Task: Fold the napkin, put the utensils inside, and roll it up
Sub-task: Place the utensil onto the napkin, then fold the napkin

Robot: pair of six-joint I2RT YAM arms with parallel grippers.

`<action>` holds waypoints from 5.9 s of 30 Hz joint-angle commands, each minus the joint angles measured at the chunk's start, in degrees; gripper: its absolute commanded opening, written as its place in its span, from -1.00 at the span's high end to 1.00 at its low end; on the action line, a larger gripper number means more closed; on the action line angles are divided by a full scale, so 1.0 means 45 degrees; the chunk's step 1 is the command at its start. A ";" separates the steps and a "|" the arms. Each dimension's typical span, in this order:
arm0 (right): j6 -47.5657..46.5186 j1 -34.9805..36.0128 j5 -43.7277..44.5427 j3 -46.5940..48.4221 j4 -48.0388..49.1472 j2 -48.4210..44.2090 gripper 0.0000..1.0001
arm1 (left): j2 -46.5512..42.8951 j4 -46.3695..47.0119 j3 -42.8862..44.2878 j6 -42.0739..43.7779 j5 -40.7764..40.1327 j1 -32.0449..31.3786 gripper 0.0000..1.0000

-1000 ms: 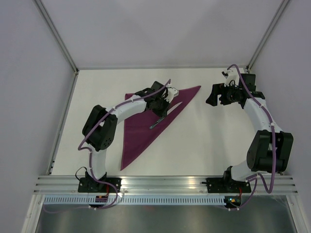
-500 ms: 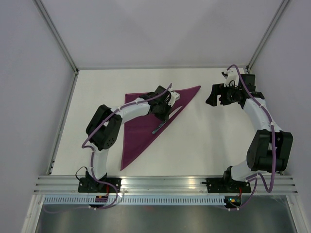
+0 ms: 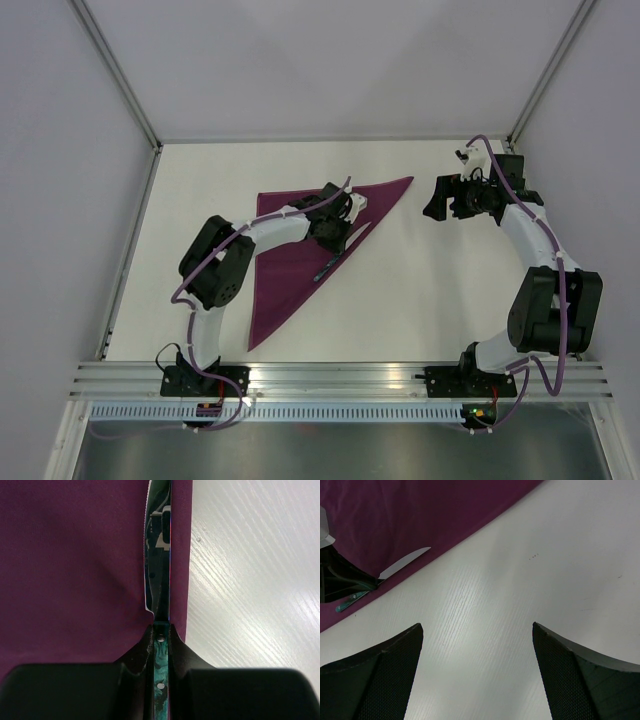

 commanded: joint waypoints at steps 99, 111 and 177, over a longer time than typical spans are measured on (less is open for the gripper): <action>-0.4854 2.0051 0.7910 -0.3104 1.1293 0.2770 -0.47 | -1.2863 -0.5499 0.1549 -0.4491 -0.4582 0.3646 -0.41; -0.4914 2.1049 0.8576 -0.2226 1.2328 0.4936 -0.33 | -1.2746 -0.5518 0.1217 -0.4315 -0.4641 0.3646 -0.41; -0.3607 1.7184 0.9789 0.0686 0.8250 0.3280 0.99 | -1.1458 -0.4308 0.1002 -0.3553 -0.3567 0.4154 -0.43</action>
